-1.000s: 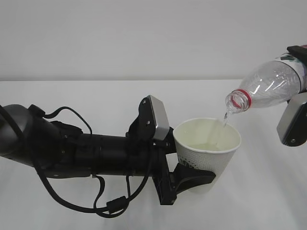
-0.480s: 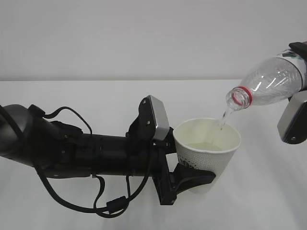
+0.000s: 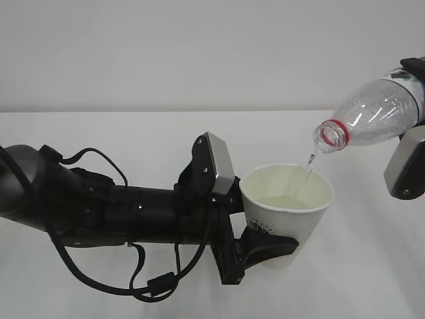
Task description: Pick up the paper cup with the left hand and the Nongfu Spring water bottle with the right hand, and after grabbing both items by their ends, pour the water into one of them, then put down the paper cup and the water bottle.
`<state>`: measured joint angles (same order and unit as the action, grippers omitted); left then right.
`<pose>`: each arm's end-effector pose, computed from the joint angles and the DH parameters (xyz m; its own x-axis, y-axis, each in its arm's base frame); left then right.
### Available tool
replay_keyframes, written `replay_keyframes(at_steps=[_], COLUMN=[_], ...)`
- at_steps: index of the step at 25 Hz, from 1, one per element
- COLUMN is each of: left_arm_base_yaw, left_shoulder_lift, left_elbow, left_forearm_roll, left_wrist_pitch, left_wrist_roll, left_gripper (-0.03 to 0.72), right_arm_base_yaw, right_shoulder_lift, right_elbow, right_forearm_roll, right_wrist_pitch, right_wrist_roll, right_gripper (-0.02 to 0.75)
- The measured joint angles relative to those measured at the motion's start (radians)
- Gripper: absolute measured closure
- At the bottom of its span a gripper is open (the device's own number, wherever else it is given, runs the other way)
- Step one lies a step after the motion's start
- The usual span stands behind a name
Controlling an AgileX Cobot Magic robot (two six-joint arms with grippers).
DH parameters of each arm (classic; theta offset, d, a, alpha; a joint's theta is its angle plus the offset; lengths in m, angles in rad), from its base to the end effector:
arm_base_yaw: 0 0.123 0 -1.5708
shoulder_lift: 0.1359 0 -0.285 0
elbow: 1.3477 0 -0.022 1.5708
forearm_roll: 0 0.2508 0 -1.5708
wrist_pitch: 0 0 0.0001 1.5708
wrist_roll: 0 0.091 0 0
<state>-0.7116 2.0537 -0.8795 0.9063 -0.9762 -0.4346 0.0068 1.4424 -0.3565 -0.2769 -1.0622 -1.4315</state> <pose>0.2387 -0.2841 0.1198 -0.0759 0.2508 -0.9651 0.9906 0.1296 -0.0443 0.2445 0.0234 0.2131 0.2452 -0.9694 0.0094 0.0464 0.0020 -0.9989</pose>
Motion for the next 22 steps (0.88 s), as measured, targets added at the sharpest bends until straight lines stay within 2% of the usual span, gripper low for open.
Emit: replay_keyframes(at_steps=[22], left_arm_base_yaw=[0.0], left_shoulder_lift=[0.0], left_elbow=[0.0], left_forearm_roll=[0.002], left_wrist_pitch=[0.0], left_wrist_roll=[0.0], left_gripper=[0.169], right_arm_base_yaw=[0.0], right_shoulder_lift=[0.0], right_elbow=[0.0], right_forearm_roll=[0.0], right_wrist_pitch=[-0.016], right_wrist_roll=[-0.002], right_gripper=[0.255])
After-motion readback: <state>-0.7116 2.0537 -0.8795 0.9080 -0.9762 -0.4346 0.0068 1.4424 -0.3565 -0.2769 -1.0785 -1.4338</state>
